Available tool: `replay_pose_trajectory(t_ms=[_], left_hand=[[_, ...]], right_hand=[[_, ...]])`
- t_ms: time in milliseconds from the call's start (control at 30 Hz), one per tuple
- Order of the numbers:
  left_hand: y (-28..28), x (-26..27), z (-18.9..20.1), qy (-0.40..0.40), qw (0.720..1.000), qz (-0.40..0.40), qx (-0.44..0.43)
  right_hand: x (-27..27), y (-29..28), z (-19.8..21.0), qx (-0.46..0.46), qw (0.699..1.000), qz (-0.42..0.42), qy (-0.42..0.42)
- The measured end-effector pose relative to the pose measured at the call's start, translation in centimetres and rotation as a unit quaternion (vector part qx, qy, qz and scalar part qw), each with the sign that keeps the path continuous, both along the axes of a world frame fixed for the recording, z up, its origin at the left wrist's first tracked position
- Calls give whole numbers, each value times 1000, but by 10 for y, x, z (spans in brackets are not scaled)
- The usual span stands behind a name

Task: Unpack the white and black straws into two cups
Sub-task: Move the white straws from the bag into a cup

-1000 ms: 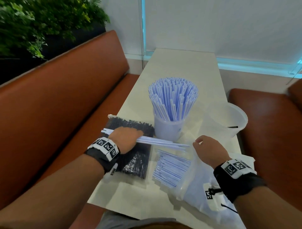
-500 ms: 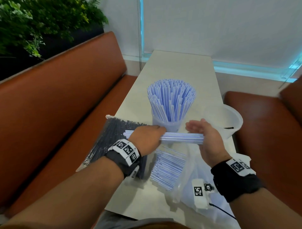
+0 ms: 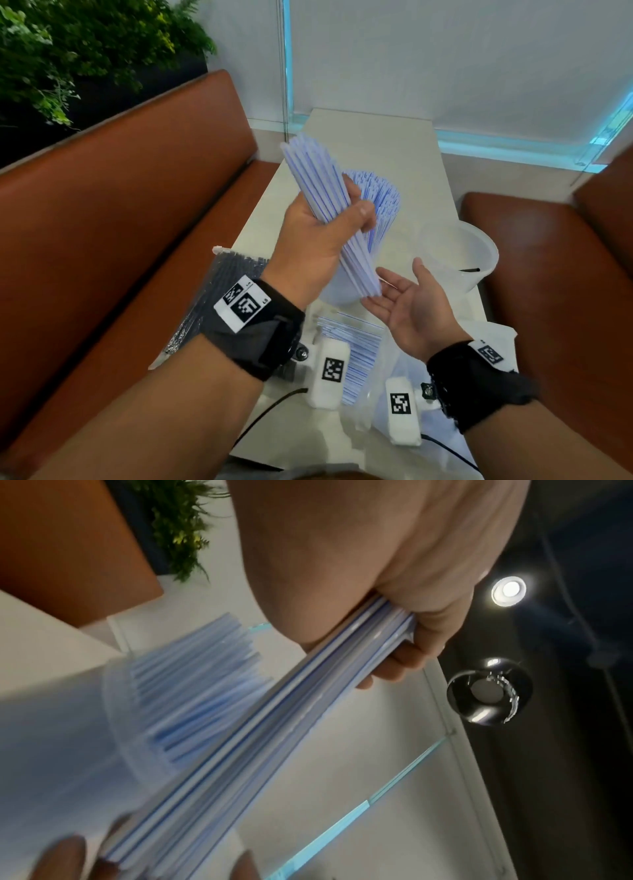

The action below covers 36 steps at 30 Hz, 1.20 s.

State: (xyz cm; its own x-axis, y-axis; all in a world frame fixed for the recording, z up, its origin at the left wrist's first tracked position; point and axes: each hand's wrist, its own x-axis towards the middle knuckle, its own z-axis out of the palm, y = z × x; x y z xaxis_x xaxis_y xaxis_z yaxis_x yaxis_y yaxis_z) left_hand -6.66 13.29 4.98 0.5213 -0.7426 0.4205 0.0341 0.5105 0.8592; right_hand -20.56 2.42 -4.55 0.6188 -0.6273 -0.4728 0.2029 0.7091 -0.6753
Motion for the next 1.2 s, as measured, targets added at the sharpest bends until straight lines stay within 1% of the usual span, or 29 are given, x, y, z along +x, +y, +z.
replay_pose_trajectory(t_ms=[33, 100, 167, 233, 300, 400, 433, 467, 500, 533, 567, 600, 633, 667, 733, 767, 800, 867, 900, 933, 967, 1000, 1033, 1100, 1133, 1200], left_hand=[[-3, -4, 0, 29, 999, -9, -17], [-9, -12, -5, 60, 998, -13, 0], [-12, -15, -9, 81, 996, -11, 17], [-15, -11, -8, 111, 994, 5, 1], [-17, -10, -7, 125, 992, 18, -15], [-20, -13, -8, 127, 992, 20, 12], [-21, -12, -8, 137, 990, 22, 14], [-21, -11, -8, 153, 988, 25, 12], [-21, -9, -8, 168, 985, 29, 12], [-21, -9, -8, 178, 983, 31, 16], [-20, -10, -9, 183, 982, 30, 25], [-19, -12, -11, 188, 981, 25, 36], [-17, -13, -13, 195, 980, 20, 46], [-16, -12, -14, 200, 978, 16, 51], [-14, -6, -13, 203, 978, 17, 42], [-12, -3, -11, 198, 979, 18, 36], [-11, 0, -10, 182, 982, 16, 36], [-9, 3, -5, 119, 991, 14, 53], [-8, 6, -1, 86, 994, 22, 65], [-8, 12, 3, 61, 995, 35, 73], [-9, 19, 8, 45, 995, 53, 73], [-9, 28, 14, 40, 995, 70, 66], [-10, 35, 20, 40, 994, 83, 59], [-14, 44, 30, 46, 993, 96, 47], [-16, 45, 33, 46, 993, 98, 43], [-24, 43, 39, 52, 993, 104, 31]], right_hand=[[2, 2, 1, 9, 1000, 7, -20], [7, 4, 3, 8, 999, 25, -36], [8, 4, 3, 6, 999, 33, -31], [6, 1, 1, 8, 1000, 6, -21], [5, -2, -2, 6, 1000, 14, -23], [8, 5, 3, -57, 995, 76, -5], [9, 7, 4, -119, 989, 81, 23], [8, 8, 6, -210, 974, 77, 47], [7, 9, 8, -315, 945, 67, 65], [5, 10, 9, -405, 909, 69, 69], [6, 12, 8, -469, 875, 94, 73], [7, 14, 8, -504, 850, 129, 85], [9, 16, 6, -521, 833, 155, 108], [12, 18, 5, -533, 818, 161, 140], [14, 18, 1, -568, 782, 151, 207], [14, 18, -1, -577, 769, 148, 230], [14, 18, -2, -581, 763, 149, 242], [16, 17, -3, -588, 749, 173, 252], [17, 16, -1, -600, 729, 202, 260], [17, 13, 1, -623, 691, 236, 280], [17, 8, 1, -654, 640, 262, 309], [16, 3, 1, -681, 597, 261, 334], [16, -2, 1, -700, 574, 234, 354], [18, -9, 3, -718, 566, 162, 371], [21, -12, 5, -720, 561, 146, 382], [30, -18, 5, -712, 543, 169, 413]])
